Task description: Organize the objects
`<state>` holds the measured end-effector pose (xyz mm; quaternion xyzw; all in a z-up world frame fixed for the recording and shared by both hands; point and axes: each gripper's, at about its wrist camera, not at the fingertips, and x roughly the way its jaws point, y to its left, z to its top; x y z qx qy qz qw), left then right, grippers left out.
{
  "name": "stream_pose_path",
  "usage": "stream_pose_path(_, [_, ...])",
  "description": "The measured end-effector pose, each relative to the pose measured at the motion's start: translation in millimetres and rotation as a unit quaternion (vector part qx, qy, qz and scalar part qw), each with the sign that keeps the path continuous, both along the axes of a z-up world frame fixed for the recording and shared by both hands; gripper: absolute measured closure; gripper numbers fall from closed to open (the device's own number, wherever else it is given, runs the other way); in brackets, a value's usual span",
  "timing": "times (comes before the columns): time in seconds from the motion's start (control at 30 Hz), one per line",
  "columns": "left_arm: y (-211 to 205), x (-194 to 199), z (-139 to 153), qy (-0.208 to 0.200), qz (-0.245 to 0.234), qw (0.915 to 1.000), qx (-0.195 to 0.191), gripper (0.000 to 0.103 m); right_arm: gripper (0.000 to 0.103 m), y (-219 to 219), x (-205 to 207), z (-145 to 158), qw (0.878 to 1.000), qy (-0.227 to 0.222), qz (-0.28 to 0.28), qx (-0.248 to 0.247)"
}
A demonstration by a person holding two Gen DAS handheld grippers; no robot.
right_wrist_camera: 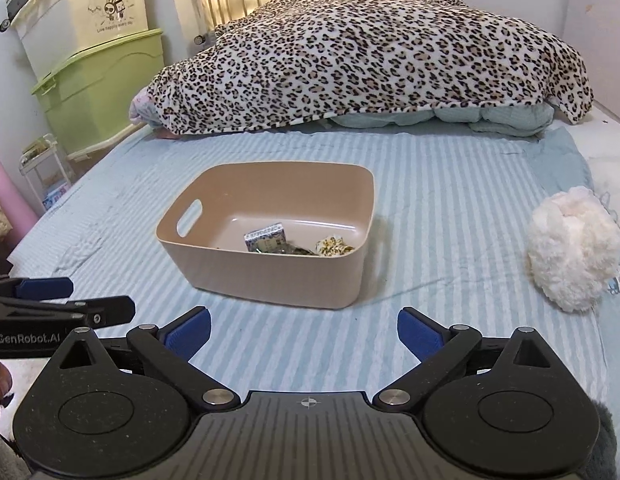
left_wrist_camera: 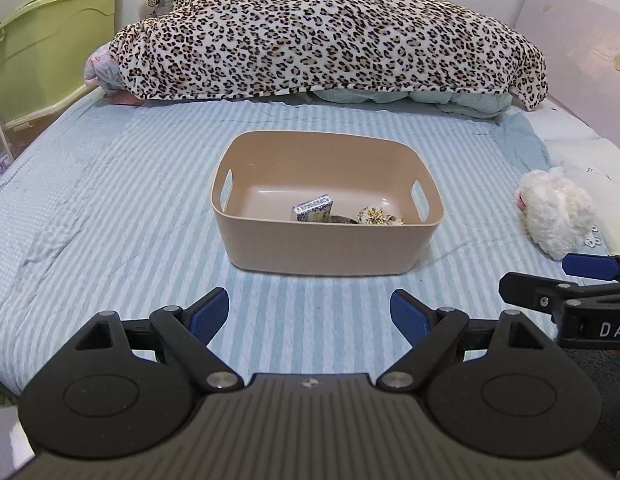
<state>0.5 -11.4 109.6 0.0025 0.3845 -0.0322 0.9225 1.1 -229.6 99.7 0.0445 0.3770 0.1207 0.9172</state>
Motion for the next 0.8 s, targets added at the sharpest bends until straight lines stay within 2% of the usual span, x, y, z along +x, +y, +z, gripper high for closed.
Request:
stream_pose_path(0.33, [-5, -27, -2, -0.004, -0.002, 1.0, 0.008, 0.015, 0.001, -7, -28, 4, 1.0, -0.012, 0.001, -0.007])
stream_pose_path(0.8, [-8, -47, 3, -0.007, -0.01, 0.9999, 0.008, 0.015, 0.001, -8, -44, 4, 1.0, -0.005, 0.008, -0.004])
